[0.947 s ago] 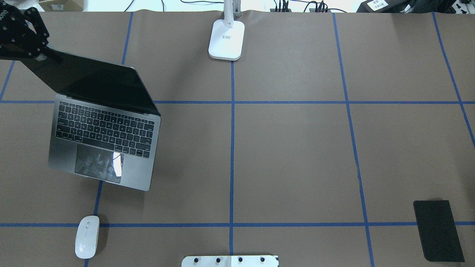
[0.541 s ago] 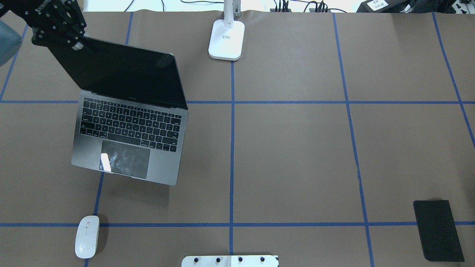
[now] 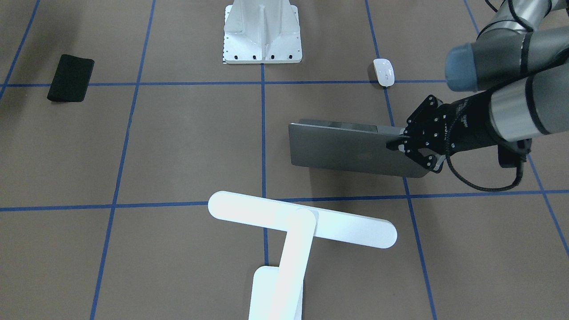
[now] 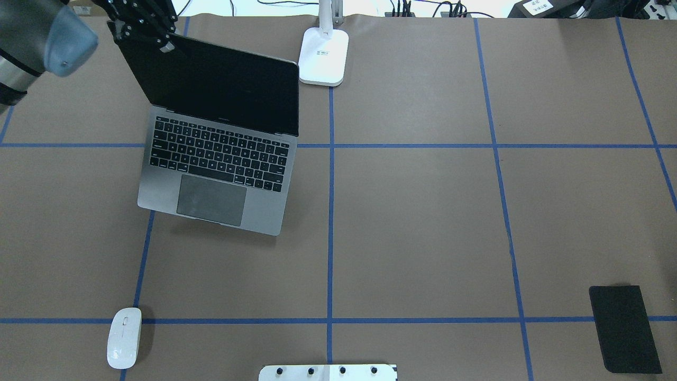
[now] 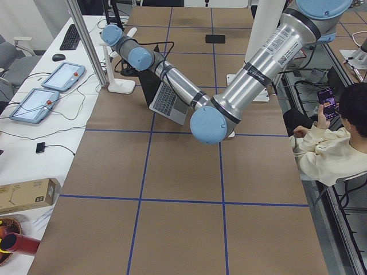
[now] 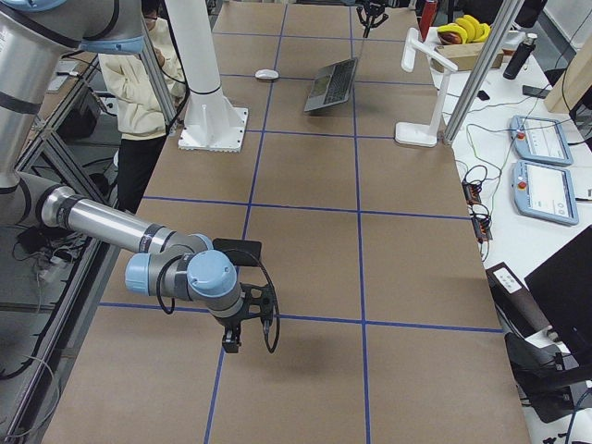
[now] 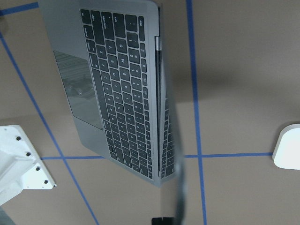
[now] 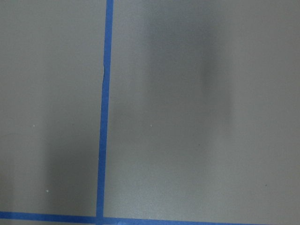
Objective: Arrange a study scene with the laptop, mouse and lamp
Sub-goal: 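Slide the open laptop with the left gripper toward the white lamp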
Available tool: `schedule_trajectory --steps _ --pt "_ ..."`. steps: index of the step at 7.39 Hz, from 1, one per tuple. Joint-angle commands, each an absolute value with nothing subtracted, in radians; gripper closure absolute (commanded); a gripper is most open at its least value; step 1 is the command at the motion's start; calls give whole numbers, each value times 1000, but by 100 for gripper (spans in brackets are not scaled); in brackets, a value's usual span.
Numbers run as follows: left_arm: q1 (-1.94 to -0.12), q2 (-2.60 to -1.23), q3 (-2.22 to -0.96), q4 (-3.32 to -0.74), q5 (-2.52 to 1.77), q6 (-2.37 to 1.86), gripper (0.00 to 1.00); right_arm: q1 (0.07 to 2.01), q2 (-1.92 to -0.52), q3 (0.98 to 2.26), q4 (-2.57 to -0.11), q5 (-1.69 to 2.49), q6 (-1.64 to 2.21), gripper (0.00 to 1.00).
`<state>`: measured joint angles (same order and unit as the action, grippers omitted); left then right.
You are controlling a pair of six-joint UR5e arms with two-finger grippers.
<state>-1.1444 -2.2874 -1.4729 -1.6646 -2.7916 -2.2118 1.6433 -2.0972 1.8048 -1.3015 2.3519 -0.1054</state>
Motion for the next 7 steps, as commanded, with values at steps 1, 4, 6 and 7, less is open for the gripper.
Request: schedule_trajectory --steps 1,4,6,7 --pt "-1109 -2347 -1358 -1778 -2744 -2247 100 1641 -2103 1804 -1302 2353 -107 0" --pt "-1100 -2416 -1217 -1967 -2652 -2410 100 1641 -2103 1805 -1302 2355 -107 0" --pt "-1049 -2428 -1152 -2171 -2532 -2572 100 1641 -2105 1804 -1301 2356 -106 0" --pt "-1028 -2430 -1134 -2224 -2498 -2612 100 1641 -2105 1804 -1301 2356 -106 0"
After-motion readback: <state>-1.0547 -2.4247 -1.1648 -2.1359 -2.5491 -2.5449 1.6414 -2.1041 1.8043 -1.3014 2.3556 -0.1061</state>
